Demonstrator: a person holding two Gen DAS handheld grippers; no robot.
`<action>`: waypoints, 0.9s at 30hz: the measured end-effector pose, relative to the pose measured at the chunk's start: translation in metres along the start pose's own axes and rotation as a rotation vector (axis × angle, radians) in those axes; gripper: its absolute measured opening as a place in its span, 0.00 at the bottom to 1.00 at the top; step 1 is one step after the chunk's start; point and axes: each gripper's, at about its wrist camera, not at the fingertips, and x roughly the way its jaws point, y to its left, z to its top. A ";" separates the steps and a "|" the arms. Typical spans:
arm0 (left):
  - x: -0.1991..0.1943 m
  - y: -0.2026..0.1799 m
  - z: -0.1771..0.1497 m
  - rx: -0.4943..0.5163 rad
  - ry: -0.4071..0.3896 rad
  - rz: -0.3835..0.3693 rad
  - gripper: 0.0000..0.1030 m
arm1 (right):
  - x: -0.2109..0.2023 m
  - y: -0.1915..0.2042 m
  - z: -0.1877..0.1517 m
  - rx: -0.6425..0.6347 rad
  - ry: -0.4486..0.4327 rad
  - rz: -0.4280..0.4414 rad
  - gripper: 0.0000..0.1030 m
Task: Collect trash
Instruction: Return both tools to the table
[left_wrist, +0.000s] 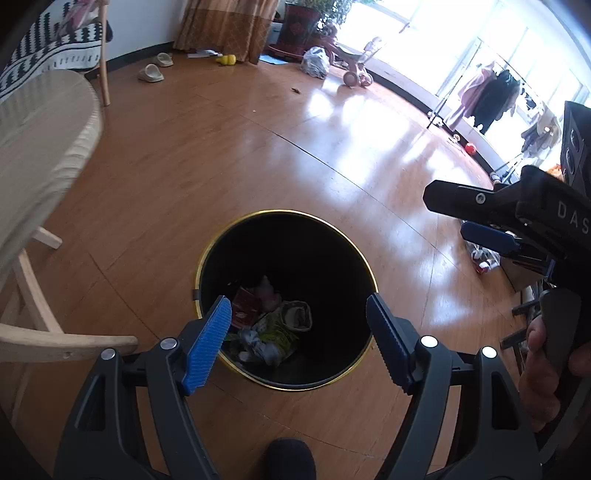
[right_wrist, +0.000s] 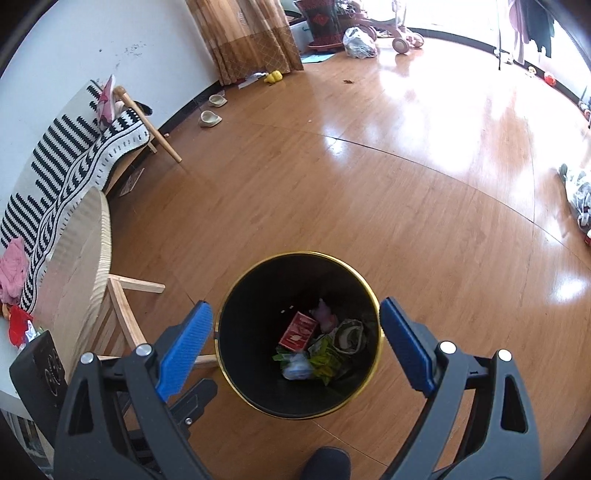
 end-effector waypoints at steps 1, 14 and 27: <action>-0.007 0.005 0.001 -0.008 -0.008 0.008 0.73 | -0.001 0.011 0.000 -0.018 -0.006 0.001 0.86; -0.176 0.144 -0.011 -0.168 -0.229 0.274 0.89 | 0.007 0.222 -0.026 -0.347 -0.020 0.126 0.86; -0.352 0.394 -0.100 -0.563 -0.393 0.761 0.89 | 0.037 0.418 -0.094 -0.594 0.056 0.261 0.86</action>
